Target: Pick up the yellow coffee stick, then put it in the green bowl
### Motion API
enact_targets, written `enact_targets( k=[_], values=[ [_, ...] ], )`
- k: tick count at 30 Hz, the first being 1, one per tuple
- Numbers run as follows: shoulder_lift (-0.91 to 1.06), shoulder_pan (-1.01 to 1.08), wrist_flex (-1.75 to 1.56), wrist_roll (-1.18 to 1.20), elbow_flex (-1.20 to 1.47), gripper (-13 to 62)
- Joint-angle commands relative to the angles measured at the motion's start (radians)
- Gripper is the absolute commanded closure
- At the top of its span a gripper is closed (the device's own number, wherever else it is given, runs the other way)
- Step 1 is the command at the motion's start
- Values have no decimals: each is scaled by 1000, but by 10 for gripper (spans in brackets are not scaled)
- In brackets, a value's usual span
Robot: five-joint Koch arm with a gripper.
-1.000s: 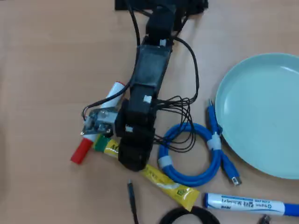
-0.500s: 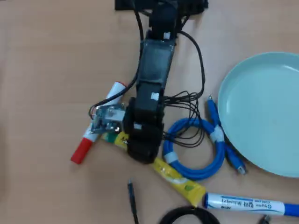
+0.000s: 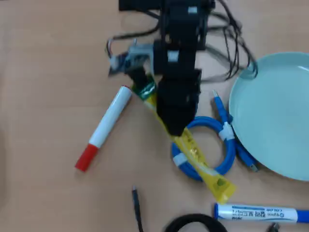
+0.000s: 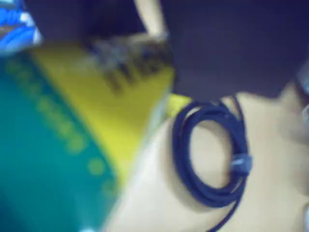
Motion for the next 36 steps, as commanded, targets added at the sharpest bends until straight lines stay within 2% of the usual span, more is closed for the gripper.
enact_targets(
  k=[1, 7, 23, 36],
  values=[
    [127, -37, -87, -5, -44, 558],
    [221, -193, -97, -3, -43, 558],
    [201, -670, -201, -43, -29, 558],
    [-156, -747, -370, -51, -38, 558]
  ],
)
